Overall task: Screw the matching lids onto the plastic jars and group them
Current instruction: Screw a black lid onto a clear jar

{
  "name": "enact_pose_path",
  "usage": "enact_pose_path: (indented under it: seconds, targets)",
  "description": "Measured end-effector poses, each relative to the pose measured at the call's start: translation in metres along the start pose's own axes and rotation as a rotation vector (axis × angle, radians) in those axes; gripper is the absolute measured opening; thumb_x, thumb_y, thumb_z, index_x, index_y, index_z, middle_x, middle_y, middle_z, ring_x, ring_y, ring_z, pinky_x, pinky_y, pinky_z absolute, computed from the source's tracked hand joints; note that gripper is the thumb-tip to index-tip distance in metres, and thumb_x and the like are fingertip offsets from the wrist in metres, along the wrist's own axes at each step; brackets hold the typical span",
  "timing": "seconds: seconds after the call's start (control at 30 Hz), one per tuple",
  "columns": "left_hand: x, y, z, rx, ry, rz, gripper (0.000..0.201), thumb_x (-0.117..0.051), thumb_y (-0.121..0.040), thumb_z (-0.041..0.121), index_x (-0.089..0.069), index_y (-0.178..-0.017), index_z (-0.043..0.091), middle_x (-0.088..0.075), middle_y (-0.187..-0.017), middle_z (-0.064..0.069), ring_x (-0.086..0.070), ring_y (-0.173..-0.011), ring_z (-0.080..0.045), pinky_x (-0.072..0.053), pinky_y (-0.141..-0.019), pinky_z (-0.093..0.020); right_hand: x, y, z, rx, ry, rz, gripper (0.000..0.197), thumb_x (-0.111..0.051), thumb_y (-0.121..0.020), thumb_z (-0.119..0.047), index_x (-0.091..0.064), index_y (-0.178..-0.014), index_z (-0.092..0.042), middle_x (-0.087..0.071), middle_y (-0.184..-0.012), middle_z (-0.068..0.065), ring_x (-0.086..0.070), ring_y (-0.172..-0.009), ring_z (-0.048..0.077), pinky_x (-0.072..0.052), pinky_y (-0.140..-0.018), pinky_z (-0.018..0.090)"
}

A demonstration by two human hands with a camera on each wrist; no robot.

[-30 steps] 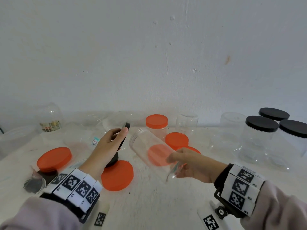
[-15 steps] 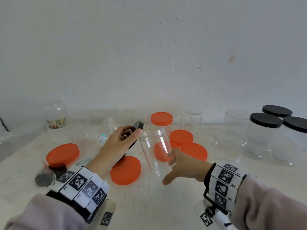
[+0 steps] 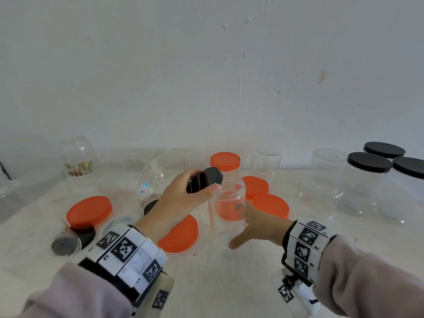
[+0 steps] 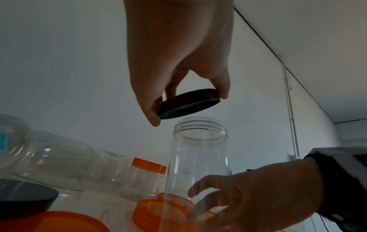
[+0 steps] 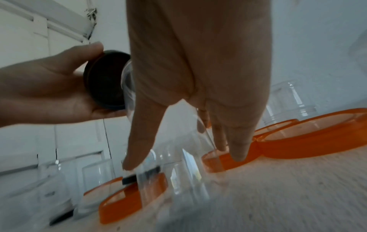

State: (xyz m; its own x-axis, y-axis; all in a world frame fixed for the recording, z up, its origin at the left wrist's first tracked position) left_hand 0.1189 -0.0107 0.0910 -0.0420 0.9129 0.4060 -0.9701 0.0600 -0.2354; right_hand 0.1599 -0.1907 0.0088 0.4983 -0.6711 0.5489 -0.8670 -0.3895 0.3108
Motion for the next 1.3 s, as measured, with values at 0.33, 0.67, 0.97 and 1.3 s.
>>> enact_pose_path:
  seconds: [0.33,0.67,0.97,1.3]
  targets:
    - [-0.023,-0.014,0.020,-0.123,-0.224,-0.203,0.058,-0.066,-0.066,0.055,-0.061,-0.114,0.022,-0.061,-0.111,0.001,-0.056,-0.100,-0.008,-0.049,-0.087,-0.032,0.008,0.013,-0.022,0.250,-0.225,-0.022,0.108,-0.086,-0.069,-0.012,-0.017,-0.147,-0.042,-0.039,-0.142,-0.018,-0.036,-0.133,0.007,-0.034,-0.110,0.031]
    - [-0.038,-0.026,0.008,-0.147,-0.309,-0.280,0.046,-0.074,-0.073,0.052,-0.046,-0.109,0.047,-0.048,-0.120,0.013,-0.045,-0.105,0.004,-0.040,-0.076,-0.013,0.008,0.012,-0.014,0.239,-0.212,-0.023,0.105,-0.085,-0.070,-0.015,-0.017,-0.144,-0.045,-0.037,-0.140,-0.022,-0.036,-0.130,0.005,-0.037,-0.092,0.017]
    - [-0.036,-0.024,-0.001,-0.064,-0.280,-0.338,0.106,-0.072,-0.062,0.063,-0.020,-0.149,0.032,-0.028,-0.138,0.018,-0.030,-0.128,-0.001,-0.031,-0.098,-0.020,0.013,0.020,-0.012,0.153,-0.142,-0.023,0.111,-0.088,-0.067,-0.021,-0.012,-0.147,-0.041,-0.036,-0.144,-0.014,-0.033,-0.134,0.015,-0.032,-0.111,0.037]
    - [-0.030,-0.005,-0.041,0.180,-0.072,-0.433,0.093,-0.082,-0.071,0.034,-0.025,-0.145,0.034,-0.037,-0.147,0.016,-0.032,-0.136,-0.005,-0.026,-0.116,-0.040,0.060,0.045,-0.063,0.255,-0.003,0.024,0.094,-0.085,-0.065,-0.039,-0.026,-0.139,-0.044,-0.029,-0.148,-0.019,-0.028,-0.138,0.007,-0.029,-0.113,0.035]
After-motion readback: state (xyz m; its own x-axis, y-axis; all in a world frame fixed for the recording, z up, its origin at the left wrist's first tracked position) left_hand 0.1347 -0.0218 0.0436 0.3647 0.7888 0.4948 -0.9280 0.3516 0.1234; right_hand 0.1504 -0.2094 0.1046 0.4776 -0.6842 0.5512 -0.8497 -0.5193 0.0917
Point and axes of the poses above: each hand's wrist, its own y-axis away from the middle knuckle, its own x-axis out of the back of the hand, z = x × y, the point moved 4 cm from there along -y, towards the middle knuckle
